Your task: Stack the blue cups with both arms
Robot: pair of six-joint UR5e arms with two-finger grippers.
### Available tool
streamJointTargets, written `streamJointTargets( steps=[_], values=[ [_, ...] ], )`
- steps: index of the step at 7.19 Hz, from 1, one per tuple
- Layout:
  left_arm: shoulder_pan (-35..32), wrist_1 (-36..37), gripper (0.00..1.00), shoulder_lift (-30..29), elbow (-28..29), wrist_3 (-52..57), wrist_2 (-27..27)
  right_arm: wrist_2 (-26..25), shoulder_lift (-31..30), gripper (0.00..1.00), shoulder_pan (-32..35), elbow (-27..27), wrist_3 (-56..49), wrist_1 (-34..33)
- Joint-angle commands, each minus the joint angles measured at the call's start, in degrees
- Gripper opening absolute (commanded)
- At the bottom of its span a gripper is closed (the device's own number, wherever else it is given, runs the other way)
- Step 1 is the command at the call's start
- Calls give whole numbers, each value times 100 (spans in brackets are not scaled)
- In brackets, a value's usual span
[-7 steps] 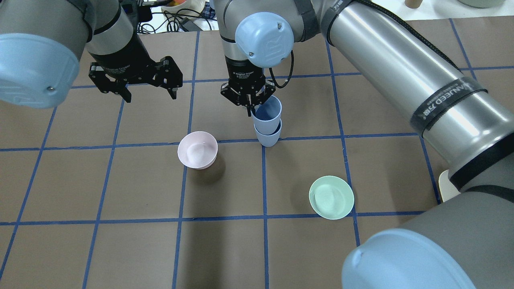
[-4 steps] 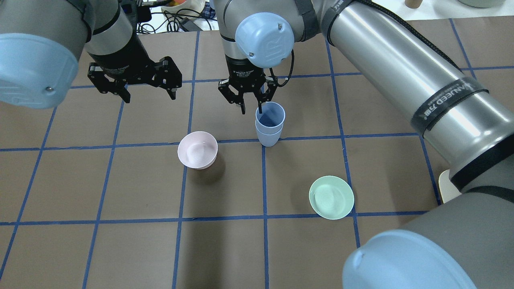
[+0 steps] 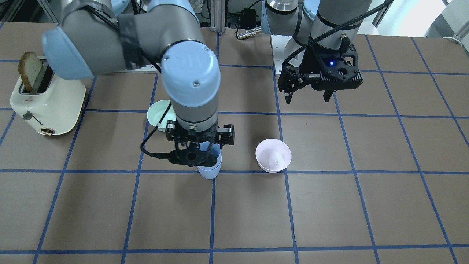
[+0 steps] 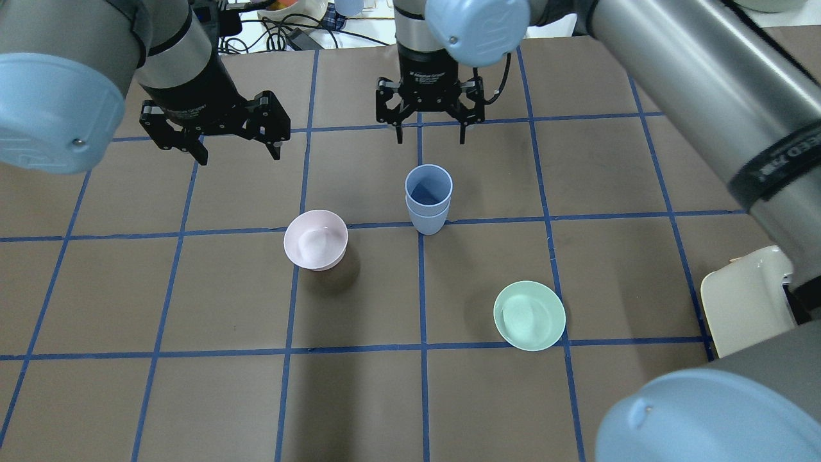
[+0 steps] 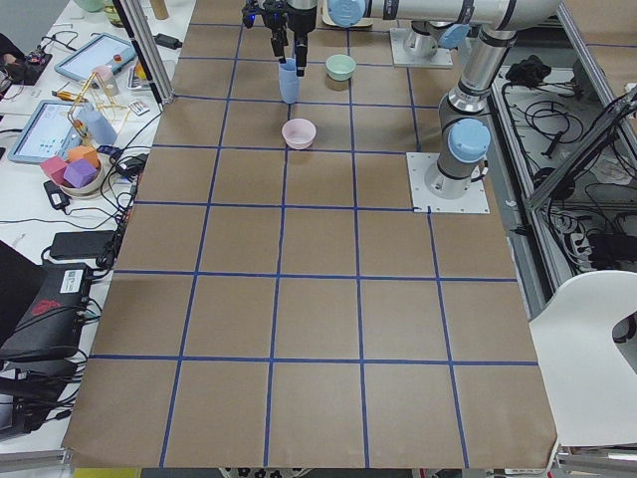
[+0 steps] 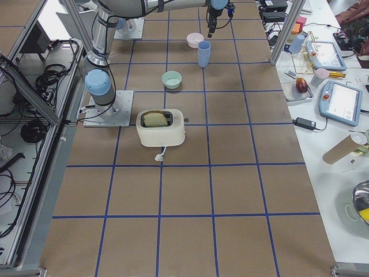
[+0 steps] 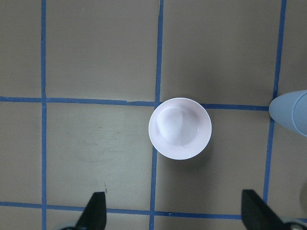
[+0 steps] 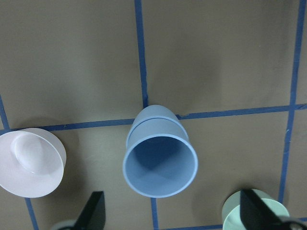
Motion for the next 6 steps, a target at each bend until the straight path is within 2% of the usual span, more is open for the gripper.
streamJointTargets(
  steps=[1,2,3,5,6],
  values=[
    [0,0,100,0,0,0,0,-15,-586,100,-655,32,-1153,447],
    [0,0,100,0,0,0,0,2,-773,100,-1006,41,-1611,535],
    [0,-9,100,8,0,0,0,-33,-1001,100,-1305,102,-2311,1232],
    [0,-9,100,9,-9,0,0,-42,-1702,100,-1833,635,-2477,1318],
    [0,-18,100,9,-9,0,0,-77,-2020,100,-1844,908,-2407,1292]
  ],
)
